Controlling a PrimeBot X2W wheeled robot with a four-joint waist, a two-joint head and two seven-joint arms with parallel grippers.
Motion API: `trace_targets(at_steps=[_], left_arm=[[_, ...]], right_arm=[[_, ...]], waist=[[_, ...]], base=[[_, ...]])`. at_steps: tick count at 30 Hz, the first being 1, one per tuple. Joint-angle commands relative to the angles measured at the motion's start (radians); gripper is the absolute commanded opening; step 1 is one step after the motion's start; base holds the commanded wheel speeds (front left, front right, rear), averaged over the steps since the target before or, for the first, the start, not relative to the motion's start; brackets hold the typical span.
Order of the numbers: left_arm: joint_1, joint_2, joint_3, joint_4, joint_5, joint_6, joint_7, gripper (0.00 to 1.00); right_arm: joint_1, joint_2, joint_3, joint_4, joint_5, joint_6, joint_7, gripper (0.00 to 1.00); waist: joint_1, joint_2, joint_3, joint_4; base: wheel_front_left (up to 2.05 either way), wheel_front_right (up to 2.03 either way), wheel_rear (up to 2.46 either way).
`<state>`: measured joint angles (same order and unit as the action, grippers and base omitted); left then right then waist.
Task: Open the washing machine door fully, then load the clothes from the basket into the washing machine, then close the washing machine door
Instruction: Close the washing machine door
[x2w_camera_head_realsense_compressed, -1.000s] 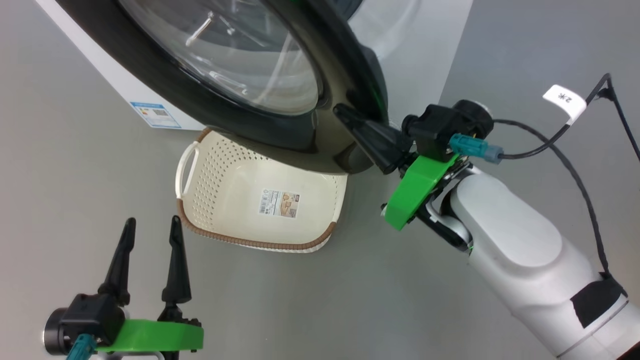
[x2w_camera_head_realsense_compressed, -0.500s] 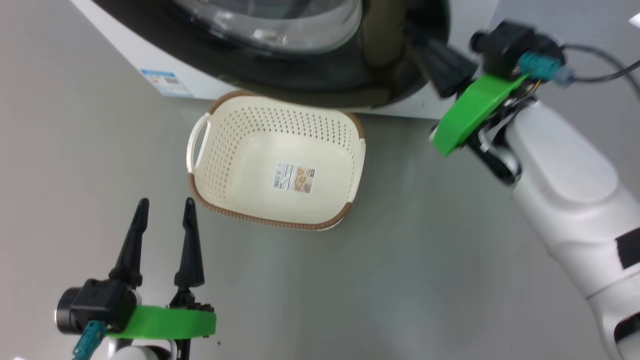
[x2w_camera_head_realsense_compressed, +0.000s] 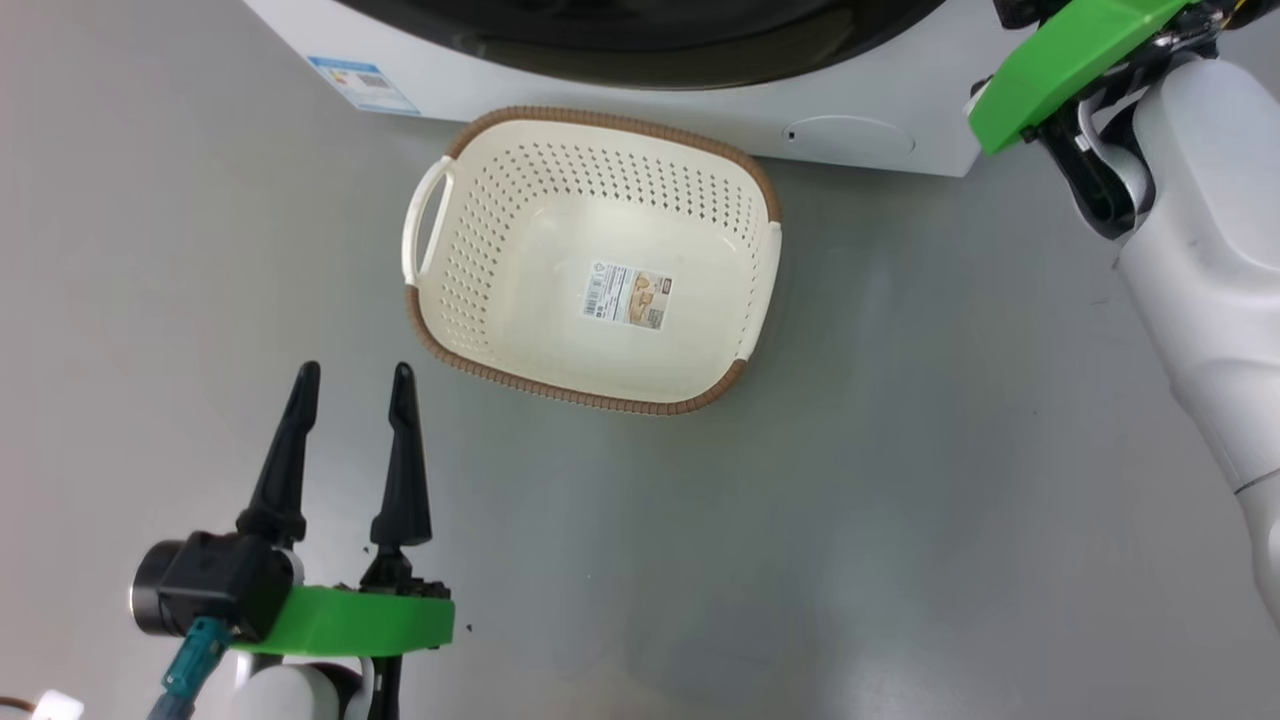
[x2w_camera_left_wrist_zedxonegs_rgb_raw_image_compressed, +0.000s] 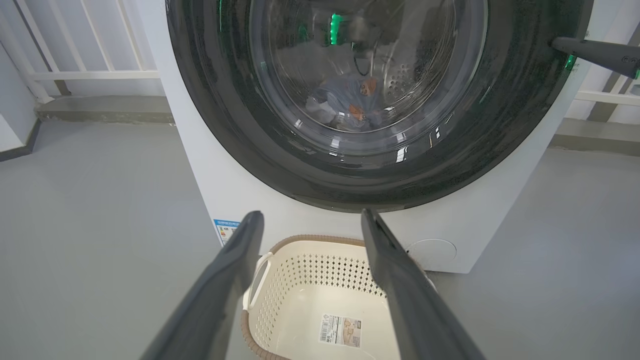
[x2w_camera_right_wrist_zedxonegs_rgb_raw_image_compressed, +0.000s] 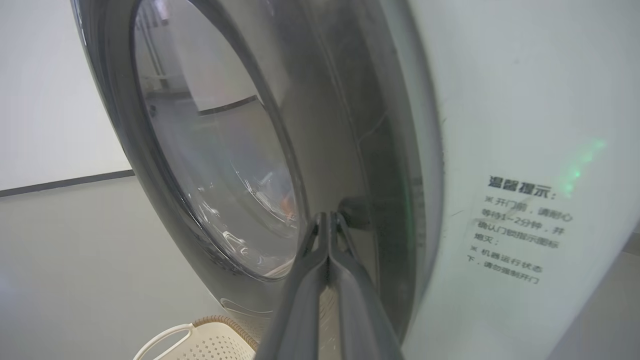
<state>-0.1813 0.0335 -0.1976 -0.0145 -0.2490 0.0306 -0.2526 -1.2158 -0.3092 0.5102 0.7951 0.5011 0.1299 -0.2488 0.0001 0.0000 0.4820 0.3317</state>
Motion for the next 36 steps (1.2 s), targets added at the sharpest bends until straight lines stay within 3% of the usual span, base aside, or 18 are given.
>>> trace_targets(at_steps=[1, 8, 15, 28, 34, 36], left_arm=[[-0.025, 0.018, 0.032, -0.029, 0.002, 0.001, -0.009, 1.00], [-0.035, 0.017, 0.035, -0.030, -0.007, 0.006, -0.009, 1.00], [-0.040, 0.017, 0.039, -0.029, -0.002, 0.006, -0.009, 1.00], [-0.020, 0.017, 0.063, -0.010, 0.022, -0.006, -0.009, 1.00], [0.001, 0.017, 0.073, 0.008, 0.033, -0.019, -0.009, 1.00], [0.007, 0.017, 0.074, 0.013, 0.039, -0.021, -0.009, 1.00]], right_arm=[[-0.013, 0.012, -0.002, -0.012, -0.002, 0.001, -0.009, 0.00], [-0.018, 0.013, 0.010, -0.012, -0.009, 0.001, -0.012, 0.00], [0.051, 0.009, 0.026, -0.093, -0.003, 0.001, -0.013, 0.00], [0.389, -0.054, -0.042, -0.388, -0.036, 0.001, -0.013, 0.00], [0.583, -0.040, -0.116, -0.505, -0.067, 0.001, -0.013, 0.00], [0.636, -0.029, -0.150, -0.531, -0.082, 0.001, -0.013, 0.41]], waist=[[-0.0001, 0.0000, 0.007, 0.004], [-0.0001, 0.0000, 0.013, -0.006], [-0.0001, 0.0000, 0.005, -0.024], [-0.0001, 0.0000, -0.063, -0.093], [-0.0001, 0.0000, -0.108, -0.133], [-0.0001, 0.0000, -0.121, -0.143]], base=[[0.00, 0.00, 0.00], [0.00, 0.00, 0.00], [0.00, 0.00, 0.00], [0.00, 0.00, 0.00], [0.00, 0.00, 0.00], [0.00, 0.00, 0.00]])
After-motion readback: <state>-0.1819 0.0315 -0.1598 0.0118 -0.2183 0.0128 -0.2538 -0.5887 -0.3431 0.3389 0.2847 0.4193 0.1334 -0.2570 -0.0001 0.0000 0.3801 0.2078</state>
